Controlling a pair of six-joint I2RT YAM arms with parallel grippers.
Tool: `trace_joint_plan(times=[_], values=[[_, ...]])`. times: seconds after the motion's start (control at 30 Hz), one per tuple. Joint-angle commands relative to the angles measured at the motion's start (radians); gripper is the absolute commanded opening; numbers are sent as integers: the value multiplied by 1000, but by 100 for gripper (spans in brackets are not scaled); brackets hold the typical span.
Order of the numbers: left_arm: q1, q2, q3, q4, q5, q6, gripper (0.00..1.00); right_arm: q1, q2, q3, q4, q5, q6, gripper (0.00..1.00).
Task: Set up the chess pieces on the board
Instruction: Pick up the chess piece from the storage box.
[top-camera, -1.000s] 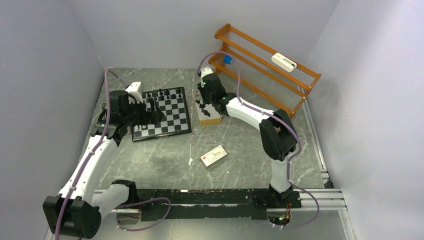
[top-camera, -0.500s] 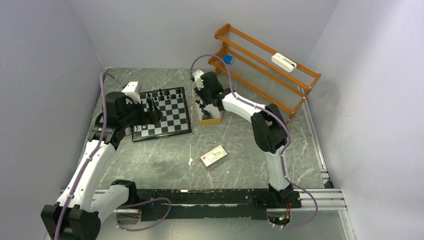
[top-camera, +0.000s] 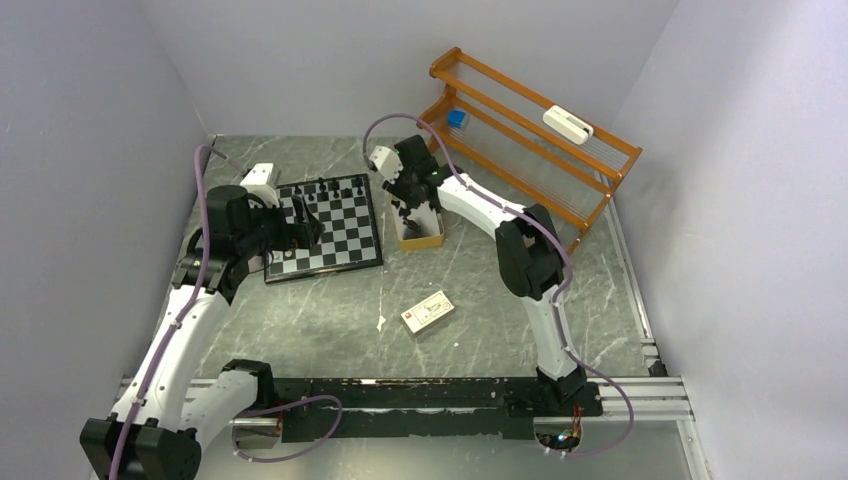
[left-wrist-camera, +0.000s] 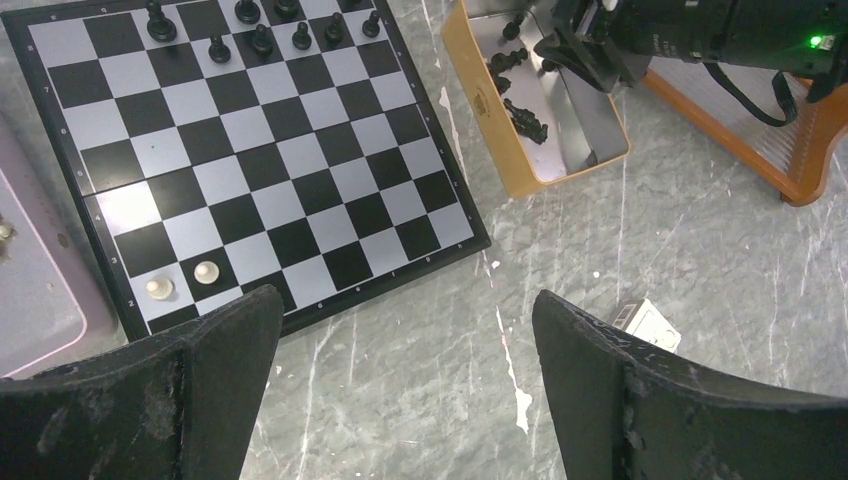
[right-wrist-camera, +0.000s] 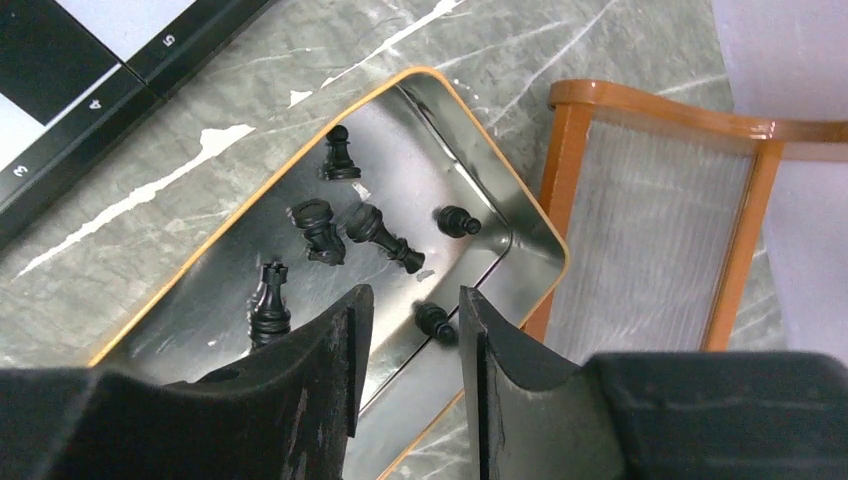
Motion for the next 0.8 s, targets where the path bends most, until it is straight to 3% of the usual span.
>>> trace_joint_plan(times=[0.0,0.43,0.77], values=[[11,-15,-7,30,1,12,100,-7,53,105,-153,-15,-114,41],[11,-17,-4,27,-13,11,100,-33,139,192,-278,82,-228,43],[11,-16,-4,29,-8,12,100,-42,141,193,-268,93,-262,43]])
